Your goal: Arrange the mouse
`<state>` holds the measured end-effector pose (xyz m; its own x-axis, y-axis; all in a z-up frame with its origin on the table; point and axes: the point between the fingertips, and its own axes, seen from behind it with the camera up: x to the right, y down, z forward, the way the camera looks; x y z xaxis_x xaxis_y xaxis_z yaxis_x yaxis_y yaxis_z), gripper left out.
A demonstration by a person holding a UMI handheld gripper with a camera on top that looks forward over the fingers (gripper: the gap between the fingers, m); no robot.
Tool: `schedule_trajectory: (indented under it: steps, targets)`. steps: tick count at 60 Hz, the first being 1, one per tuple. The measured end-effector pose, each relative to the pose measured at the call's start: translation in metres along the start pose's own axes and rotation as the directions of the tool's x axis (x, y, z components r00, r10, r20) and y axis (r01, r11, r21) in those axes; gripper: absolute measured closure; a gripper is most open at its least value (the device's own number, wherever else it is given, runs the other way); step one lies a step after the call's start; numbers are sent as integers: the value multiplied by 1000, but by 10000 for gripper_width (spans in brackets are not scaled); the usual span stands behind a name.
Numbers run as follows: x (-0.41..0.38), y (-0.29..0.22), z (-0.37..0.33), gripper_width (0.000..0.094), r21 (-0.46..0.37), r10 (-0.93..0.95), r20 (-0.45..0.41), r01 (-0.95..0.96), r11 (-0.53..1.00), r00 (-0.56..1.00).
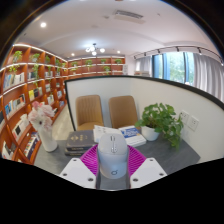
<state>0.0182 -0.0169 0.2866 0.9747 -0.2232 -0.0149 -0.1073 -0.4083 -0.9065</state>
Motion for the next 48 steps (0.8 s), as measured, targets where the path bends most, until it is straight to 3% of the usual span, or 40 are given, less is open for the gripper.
schedule_trajectory:
  steps: [5, 9, 15, 21, 32, 42, 48]
  targets:
    - [-90, -12, -20, 597, 50, -19, 68, 15, 999, 998]
    - [-142, -8, -20, 598, 42, -34, 121, 29, 999, 992]
    - [-221, 42, -9, 598, -16, -46, 189, 50, 999, 981]
    - [-272, 117, 11, 599, -134, -52, 220, 83, 988, 974]
    - [-311, 255, 41, 596, -322, -108, 230, 180, 929, 967]
    - [-320, 317, 40, 568, -378, -119, 226, 199, 904, 967]
    - [-318, 317, 41, 533, -322, -166, 220, 232, 918, 961]
